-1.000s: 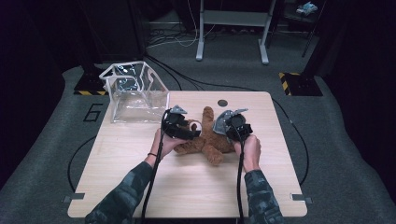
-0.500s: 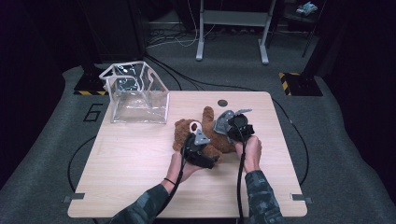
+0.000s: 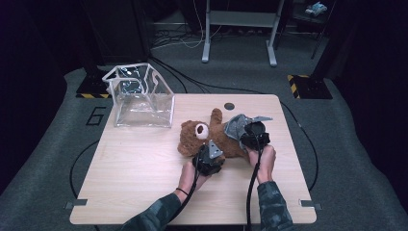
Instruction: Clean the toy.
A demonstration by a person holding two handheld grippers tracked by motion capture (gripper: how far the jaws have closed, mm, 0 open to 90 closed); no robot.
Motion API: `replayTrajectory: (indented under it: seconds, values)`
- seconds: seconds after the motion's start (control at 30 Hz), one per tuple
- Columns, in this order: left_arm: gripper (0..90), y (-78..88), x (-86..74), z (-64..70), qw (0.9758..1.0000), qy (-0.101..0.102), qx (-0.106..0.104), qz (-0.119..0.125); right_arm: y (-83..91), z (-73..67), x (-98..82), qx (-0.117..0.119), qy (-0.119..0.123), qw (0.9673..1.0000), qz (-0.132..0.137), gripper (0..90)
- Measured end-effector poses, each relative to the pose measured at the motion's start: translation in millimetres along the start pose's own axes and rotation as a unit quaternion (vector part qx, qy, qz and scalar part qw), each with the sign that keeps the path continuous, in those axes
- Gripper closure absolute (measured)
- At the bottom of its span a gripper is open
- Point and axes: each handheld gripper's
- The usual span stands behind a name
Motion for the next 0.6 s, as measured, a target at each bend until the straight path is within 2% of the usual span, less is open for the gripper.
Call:
replayTrajectory:
  seconds: [0.1, 0.23, 0.4, 0.47, 0.6]
  values:
    - [72.9, 10.2, 3.8, -6.9, 0.9999, 0.005, -0.011, 0.013, 5.8, 4.9, -5.8, -0.002, -0.004, 0.9999, 0.012, 78.0]
    - [75.4, 25.4, 15.3, -14.8, 0.9991, 0.009, -0.021, 0.035, 18.5, 9.2, -7.5, -0.01, -0.004, 0.9995, 0.029, 78.0]
    - [77.3, 33.6, 27.7, -28.8, 0.9984, 0.001, -0.035, 0.045, 25.9, 13.4, -8.7, -0.015, 0.0, 0.9992, 0.036, 78.0]
    - [78.1, 35.6, 32.0, -36.6, 0.9983, 0.009, -0.042, 0.039, 26.6, 15.2, -9.5, -0.014, -0.004, 0.9992, 0.038, 78.0]
    - [78.6, 38.9, 38.4, -49.1, 0.9969, 0.025, -0.058, 0.047, 29.3, 16.0, -10.5, -0.016, -0.007, 0.9989, 0.044, 78.1]
Point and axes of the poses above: each handheld gripper's, and its own axes: y roughly backward along the jaws, x roughly out of its top, z roughly to its right, and after that the axes turned 14 degrees about -x, right-handed
